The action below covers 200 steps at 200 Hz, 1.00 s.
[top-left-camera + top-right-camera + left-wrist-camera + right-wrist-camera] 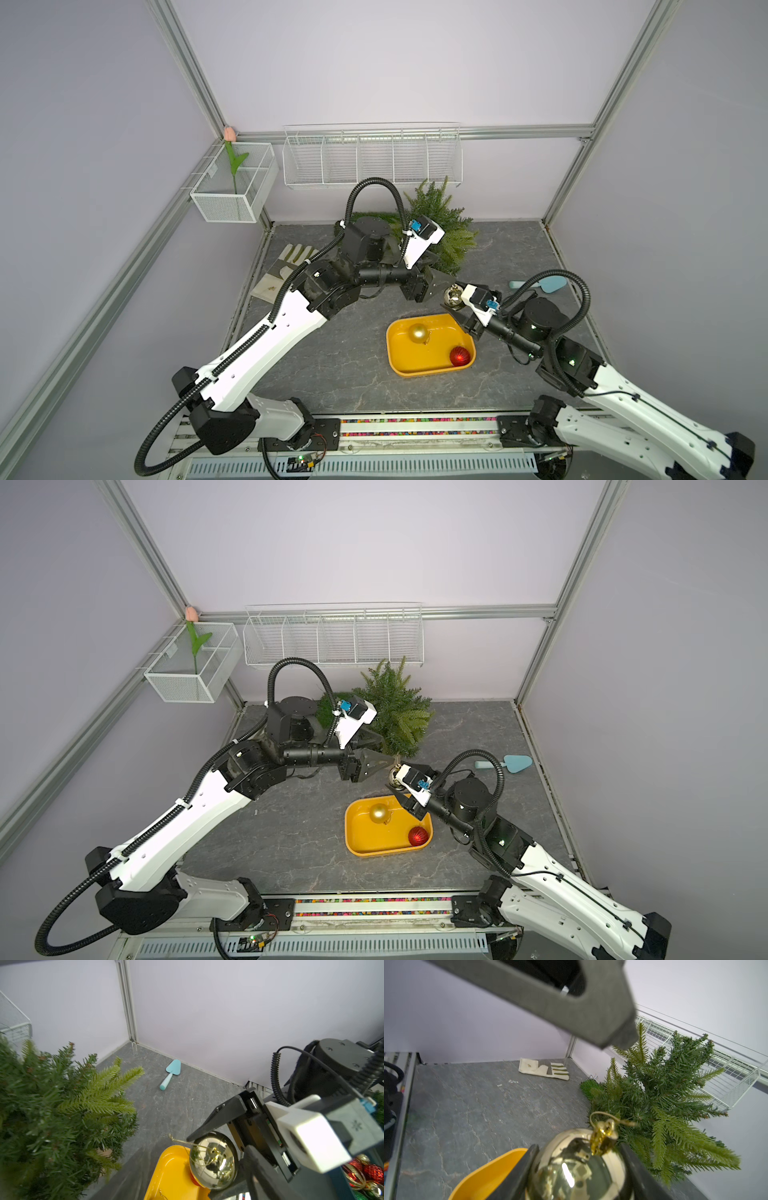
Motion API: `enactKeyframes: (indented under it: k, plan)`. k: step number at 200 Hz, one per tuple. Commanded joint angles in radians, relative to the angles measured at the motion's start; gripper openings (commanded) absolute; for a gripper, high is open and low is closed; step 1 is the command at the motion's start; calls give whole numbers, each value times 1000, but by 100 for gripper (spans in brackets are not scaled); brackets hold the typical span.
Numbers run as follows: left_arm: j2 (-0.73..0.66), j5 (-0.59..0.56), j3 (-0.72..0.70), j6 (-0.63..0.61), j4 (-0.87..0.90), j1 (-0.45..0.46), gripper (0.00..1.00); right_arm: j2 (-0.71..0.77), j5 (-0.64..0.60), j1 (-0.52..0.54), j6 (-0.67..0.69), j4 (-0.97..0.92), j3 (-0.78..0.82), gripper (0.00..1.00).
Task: Decorate the small christmas tree with ornaments
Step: Pick up an ornament from the container.
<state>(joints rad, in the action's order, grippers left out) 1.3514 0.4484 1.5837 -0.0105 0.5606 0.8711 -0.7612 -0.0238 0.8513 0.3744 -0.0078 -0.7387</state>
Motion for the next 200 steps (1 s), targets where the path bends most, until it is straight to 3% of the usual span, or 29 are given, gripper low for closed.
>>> enactKeyframes:
  k: [1,40,78,121,179,200]
  plan:
    - [-44,-27,-15,33,-58,3,78,12,-26,-6,142,-119,-34,52]
    - [-32,38,-18,45,-36,1,81,74,142,-17,321,-221,-41,48]
    - [-16,312,-54,4,-44,-1,78,141,412,-23,399,-335,-94,46]
    - [-30,513,-91,-80,-22,1,75,132,639,-23,472,-537,-239,37]
    - [-26,741,-120,-112,4,9,77,107,714,-24,495,-602,-323,34]
    - [-25,756,-126,-110,9,13,79,89,705,-23,503,-611,-332,34]
